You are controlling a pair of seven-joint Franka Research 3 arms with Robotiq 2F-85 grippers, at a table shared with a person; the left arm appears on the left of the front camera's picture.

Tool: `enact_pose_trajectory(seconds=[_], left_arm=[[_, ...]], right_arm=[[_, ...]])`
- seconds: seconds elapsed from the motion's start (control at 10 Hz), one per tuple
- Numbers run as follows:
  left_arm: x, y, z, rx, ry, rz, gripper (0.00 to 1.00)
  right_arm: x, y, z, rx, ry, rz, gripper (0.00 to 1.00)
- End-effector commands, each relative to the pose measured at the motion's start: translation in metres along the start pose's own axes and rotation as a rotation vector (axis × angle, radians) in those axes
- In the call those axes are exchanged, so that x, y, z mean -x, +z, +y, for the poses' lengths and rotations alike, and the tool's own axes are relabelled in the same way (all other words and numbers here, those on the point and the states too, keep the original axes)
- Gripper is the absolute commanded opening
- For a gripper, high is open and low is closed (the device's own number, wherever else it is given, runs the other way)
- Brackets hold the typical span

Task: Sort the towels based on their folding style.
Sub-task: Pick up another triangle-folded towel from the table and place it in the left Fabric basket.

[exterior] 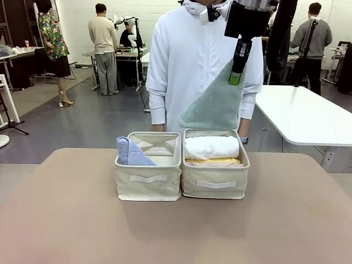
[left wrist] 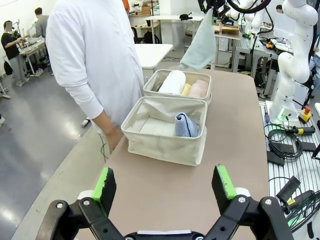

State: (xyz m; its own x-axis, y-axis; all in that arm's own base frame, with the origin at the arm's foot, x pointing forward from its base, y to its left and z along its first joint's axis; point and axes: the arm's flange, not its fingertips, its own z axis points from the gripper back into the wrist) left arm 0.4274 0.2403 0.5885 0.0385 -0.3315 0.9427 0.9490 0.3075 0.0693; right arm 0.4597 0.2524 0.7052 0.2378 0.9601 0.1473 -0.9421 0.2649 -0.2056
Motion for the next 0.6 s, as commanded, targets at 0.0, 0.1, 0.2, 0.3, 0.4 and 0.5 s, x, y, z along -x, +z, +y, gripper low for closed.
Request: enact_pose_trajectory(seconds=[0.0,0.1,0.2,0.3,0.4,0.5], left_arm=[[-0.001,0.001,-0.001,-0.008,-0.004,-0.013,1.0],[-0.001,0.001,-0.001,-0.008,-0.004,-0.013,1.0],[-0.001,0.001,-0.001,-0.008,-0.004,-0.013,1.0],[-0.001,0.001,-0.001,-0.008,-0.004,-0.013,1.0],[-0.001,0.001,-0.001,-0.008,-0.004,-0.013,1.0],[-0.001,0.001,-0.001,-0.008,-0.004,-0.013,1.0]], right_arm=[[-0.031,-0.004,-0.001,0.017,0.075,-0.007,0.19],[-0.054,-0.007,-0.005,0.027,0.114,-0.043,0.19],[-0.075,-0.013,-0.011,0.022,0.131,-0.081,0.19],[-0.096,-0.02,-0.017,0.036,0.142,-0.119,0.19],[-0.12,-0.033,-0.026,0.048,0.141,-0.13,0.19],[-0.138,-0.05,-0.034,0.028,0.158,-0.125,0.19]])
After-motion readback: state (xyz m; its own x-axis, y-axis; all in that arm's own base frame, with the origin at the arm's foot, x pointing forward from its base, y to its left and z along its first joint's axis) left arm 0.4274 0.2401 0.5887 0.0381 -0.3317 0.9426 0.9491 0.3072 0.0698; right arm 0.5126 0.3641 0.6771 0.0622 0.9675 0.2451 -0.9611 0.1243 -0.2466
